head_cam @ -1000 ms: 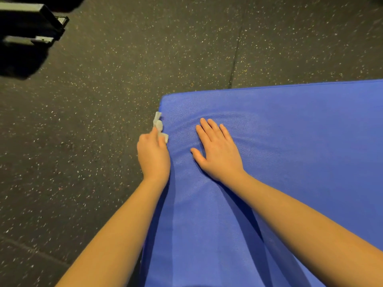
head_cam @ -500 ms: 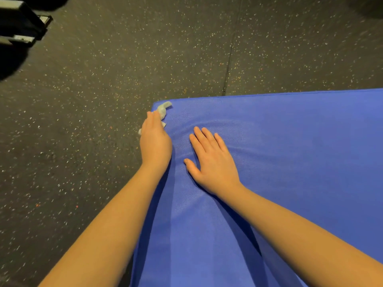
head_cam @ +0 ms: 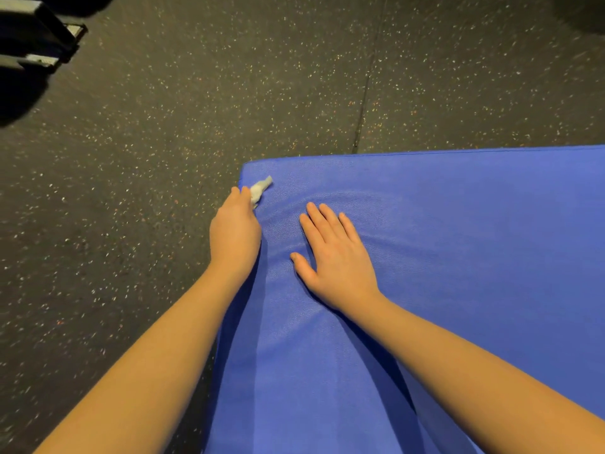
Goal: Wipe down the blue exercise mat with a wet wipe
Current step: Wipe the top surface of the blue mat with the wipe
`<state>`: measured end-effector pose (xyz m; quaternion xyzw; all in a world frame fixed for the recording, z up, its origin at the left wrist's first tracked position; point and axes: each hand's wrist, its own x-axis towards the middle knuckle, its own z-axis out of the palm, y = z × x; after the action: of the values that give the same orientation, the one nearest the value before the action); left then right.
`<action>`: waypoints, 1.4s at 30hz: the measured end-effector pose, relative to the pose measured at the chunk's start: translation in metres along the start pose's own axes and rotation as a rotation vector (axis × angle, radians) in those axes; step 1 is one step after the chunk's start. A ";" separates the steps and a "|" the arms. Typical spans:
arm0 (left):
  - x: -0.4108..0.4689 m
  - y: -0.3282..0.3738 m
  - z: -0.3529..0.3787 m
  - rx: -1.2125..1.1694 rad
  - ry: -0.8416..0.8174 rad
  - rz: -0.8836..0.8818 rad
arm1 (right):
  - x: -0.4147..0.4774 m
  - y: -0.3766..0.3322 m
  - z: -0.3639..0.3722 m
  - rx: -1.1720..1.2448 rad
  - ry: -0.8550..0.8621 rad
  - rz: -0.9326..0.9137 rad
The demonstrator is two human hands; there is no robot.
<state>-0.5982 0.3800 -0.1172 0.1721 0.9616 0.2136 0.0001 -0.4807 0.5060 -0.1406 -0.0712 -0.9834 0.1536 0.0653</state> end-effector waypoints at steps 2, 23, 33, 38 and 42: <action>-0.001 -0.011 -0.004 0.004 -0.028 0.053 | 0.000 0.000 0.000 -0.003 -0.005 0.003; -0.109 -0.010 -0.015 0.099 -0.006 -0.157 | 0.000 -0.001 -0.003 0.002 -0.037 0.009; -0.169 -0.003 -0.032 0.122 -0.025 -0.157 | 0.000 -0.004 -0.005 -0.040 -0.106 0.013; -0.180 -0.005 -0.040 0.045 -0.030 -0.236 | 0.000 -0.006 -0.004 -0.081 -0.162 0.022; -0.188 -0.004 -0.041 -0.006 0.020 -0.255 | -0.006 -0.019 -0.007 -0.121 -0.212 0.082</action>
<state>-0.4257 0.2975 -0.0954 0.0465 0.9750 0.2163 0.0181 -0.4766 0.4892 -0.1292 -0.0987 -0.9885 0.1033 -0.0496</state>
